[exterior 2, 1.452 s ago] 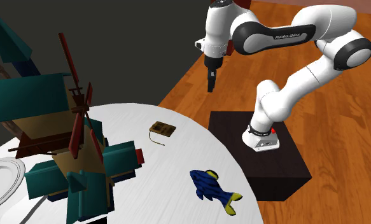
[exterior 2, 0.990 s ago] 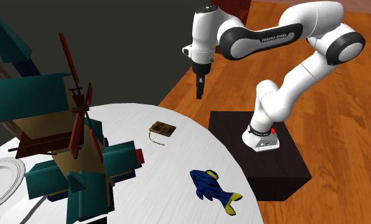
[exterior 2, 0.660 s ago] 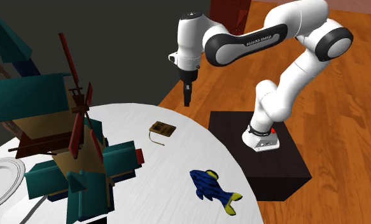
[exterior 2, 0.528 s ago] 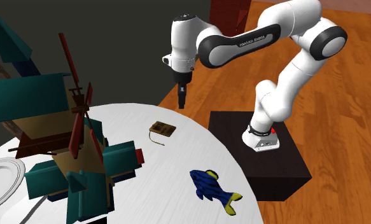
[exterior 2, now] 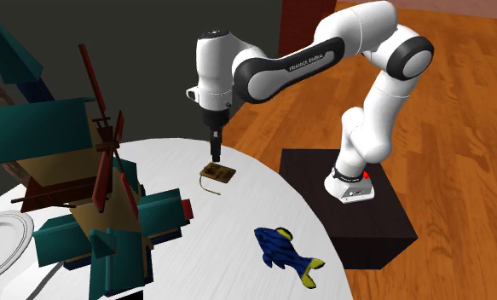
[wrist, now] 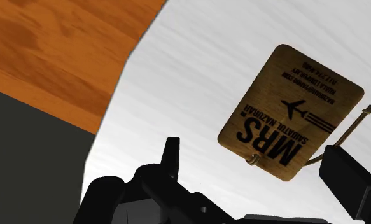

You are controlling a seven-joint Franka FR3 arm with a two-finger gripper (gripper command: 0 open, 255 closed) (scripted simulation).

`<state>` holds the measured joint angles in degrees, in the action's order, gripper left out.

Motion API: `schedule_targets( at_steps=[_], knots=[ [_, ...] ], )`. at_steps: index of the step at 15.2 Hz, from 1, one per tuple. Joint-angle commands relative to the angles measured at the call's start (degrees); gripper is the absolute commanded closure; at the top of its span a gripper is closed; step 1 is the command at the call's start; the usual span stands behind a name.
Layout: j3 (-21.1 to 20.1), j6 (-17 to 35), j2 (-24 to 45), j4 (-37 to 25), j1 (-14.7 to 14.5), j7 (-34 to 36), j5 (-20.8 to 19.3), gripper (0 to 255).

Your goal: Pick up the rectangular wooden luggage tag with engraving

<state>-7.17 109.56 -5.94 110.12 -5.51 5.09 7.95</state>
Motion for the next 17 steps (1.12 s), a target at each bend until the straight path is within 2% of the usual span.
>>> schedule_targets(
  at_steps=[1, 4, 5, 12, 14, 15, 17],
  knots=[
    [-0.5, 0.8, 3.6, -3.4, -0.5, -0.3, 0.7, 0],
    [-1.3, 1.1, 9.3, -9.8, -1.4, -0.6, 1.4, 0],
    [-1.4, 1.1, 9.6, -10.1, -1.4, -0.6, 1.4, 0],
    [-1.5, 6.8, 10.1, -5.0, -1.5, -1.4, 1.7, 0],
    [-1.5, 6.8, 10.1, -5.0, -1.5, -1.4, 1.7, 0],
    [-1.5, 6.8, 10.1, -4.9, -1.6, -1.4, 1.7, 255],
    [-1.5, 6.8, 10.1, -4.9, -1.5, -1.4, 1.7, 255]
  ],
)
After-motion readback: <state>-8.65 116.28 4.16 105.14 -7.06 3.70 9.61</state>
